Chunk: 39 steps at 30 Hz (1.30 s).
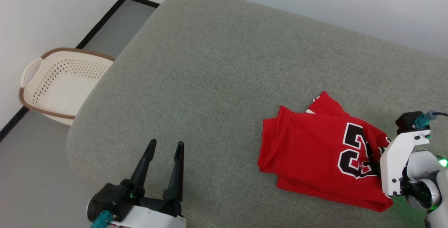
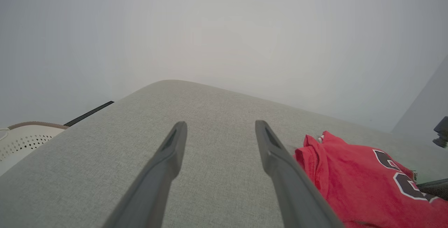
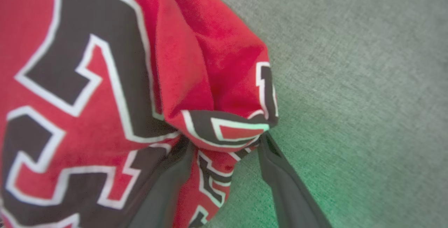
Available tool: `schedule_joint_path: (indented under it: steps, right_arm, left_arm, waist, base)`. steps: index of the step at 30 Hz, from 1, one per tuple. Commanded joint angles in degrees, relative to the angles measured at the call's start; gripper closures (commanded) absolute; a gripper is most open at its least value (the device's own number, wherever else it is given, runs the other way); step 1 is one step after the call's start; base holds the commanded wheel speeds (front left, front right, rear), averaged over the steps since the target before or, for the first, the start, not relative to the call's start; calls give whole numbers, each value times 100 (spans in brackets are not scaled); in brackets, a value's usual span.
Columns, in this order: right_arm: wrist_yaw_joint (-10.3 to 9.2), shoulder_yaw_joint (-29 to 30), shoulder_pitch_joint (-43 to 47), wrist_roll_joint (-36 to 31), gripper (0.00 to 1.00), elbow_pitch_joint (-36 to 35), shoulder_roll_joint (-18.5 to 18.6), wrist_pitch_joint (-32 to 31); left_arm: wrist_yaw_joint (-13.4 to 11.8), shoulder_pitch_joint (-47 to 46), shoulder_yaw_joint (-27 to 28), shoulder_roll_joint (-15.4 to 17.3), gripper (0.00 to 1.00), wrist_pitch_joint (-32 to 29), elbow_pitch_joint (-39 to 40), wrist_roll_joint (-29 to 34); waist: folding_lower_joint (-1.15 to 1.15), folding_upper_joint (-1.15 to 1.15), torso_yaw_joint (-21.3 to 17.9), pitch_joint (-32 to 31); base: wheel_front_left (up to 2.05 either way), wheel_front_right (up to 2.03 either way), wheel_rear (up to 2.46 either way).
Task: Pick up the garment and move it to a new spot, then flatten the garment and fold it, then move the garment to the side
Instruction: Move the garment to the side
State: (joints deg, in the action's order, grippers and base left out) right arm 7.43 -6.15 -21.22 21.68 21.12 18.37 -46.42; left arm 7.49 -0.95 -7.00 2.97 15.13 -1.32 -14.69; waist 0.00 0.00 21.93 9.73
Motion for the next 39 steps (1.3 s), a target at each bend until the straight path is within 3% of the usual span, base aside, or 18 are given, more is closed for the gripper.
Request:
schedule_joint_path:
  steps: [1, 14, 39]
  right_arm:
    - [8, -132, 176, -47, 100, 185, -186, -130]
    - [-2, 530, -239, -106, 100, 103, 104, 228]
    - [1, 697, -1083, 435, 100, 762, 1674, 954]
  left_arm:
    - [-1, -57, 10, -12, 0, -4, -13, -31]
    - [-1, -128, 153, -9, 0, -4, 99, 32]
    - [-1, -1089, -452, 538, 0, -4, 288, 9]
  waist:
    - [0, 0, -1, 2]
    - [0, 0, -342, -23]
    - [0, 0, -1826, 771]
  base:
    - [0, 0, 0]
    - [0, 0, 0]
    - [0, 0, 0]
